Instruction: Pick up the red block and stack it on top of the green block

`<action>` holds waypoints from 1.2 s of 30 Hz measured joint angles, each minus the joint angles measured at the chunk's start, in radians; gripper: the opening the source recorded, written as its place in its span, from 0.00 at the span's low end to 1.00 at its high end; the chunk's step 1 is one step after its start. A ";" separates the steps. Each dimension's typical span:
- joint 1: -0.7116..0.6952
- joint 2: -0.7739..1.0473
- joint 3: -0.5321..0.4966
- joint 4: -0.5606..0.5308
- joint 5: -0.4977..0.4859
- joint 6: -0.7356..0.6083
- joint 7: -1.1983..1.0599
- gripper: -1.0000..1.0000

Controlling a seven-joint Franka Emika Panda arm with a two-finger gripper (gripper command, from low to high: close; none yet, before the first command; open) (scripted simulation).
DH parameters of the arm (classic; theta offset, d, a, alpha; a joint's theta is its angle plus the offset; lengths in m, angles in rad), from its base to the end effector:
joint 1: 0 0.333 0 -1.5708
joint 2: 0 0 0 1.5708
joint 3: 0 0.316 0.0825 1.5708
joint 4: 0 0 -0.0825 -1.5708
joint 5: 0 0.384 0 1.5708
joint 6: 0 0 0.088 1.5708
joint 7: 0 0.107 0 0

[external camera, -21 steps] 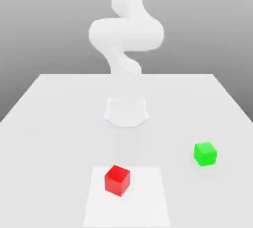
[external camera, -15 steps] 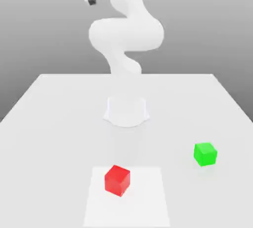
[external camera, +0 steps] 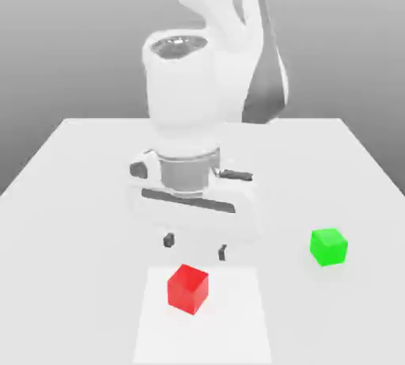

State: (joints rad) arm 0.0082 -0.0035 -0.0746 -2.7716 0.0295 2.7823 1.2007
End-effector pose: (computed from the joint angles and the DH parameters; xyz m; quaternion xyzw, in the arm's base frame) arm 0.3869 -0.0270 0.2161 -0.7977 0.6030 -0.0031 0.0084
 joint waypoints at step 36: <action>-0.031 0.004 0.052 -0.017 -0.011 0.004 -0.037 0.00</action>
State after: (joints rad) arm -0.0226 0.0001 -0.0226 -2.7882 0.0187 2.7867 1.1640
